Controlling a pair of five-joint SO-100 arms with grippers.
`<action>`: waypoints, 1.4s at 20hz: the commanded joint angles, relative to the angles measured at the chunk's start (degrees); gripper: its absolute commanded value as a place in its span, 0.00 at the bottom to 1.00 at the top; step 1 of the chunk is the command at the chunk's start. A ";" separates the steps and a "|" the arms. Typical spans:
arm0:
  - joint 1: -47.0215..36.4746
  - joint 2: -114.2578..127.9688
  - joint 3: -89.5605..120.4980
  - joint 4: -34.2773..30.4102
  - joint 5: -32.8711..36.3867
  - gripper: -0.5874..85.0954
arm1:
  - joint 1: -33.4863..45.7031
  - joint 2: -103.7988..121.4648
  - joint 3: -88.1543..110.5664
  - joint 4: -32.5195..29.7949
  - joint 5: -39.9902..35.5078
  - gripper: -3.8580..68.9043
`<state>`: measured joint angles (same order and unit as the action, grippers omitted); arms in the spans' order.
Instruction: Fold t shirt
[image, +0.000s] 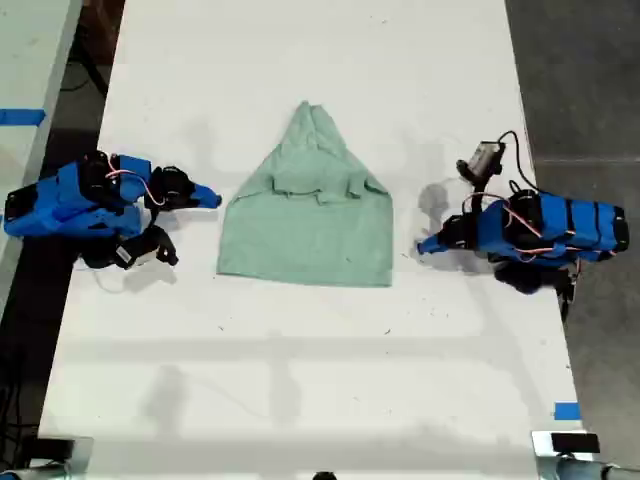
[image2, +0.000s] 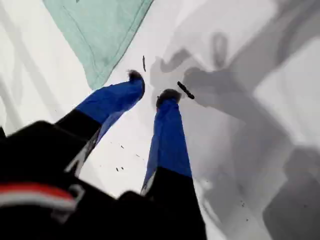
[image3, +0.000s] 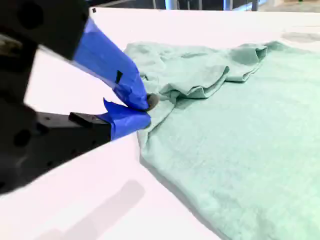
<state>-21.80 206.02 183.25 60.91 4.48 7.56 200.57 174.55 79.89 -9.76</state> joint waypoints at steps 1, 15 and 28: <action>1.49 0.44 0.62 -1.05 -0.62 0.00 | 5.01 0.44 3.52 -3.78 4.92 0.08; 1.32 0.44 0.62 -1.05 -0.53 0.00 | 10.37 -21.88 -21.88 -1.76 -3.60 0.10; 2.20 0.44 0.53 -1.05 -0.62 0.00 | 9.23 -87.98 -49.83 -24.35 -8.53 0.29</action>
<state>-20.92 206.10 183.25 60.91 4.48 18.46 114.96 130.34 57.39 -16.79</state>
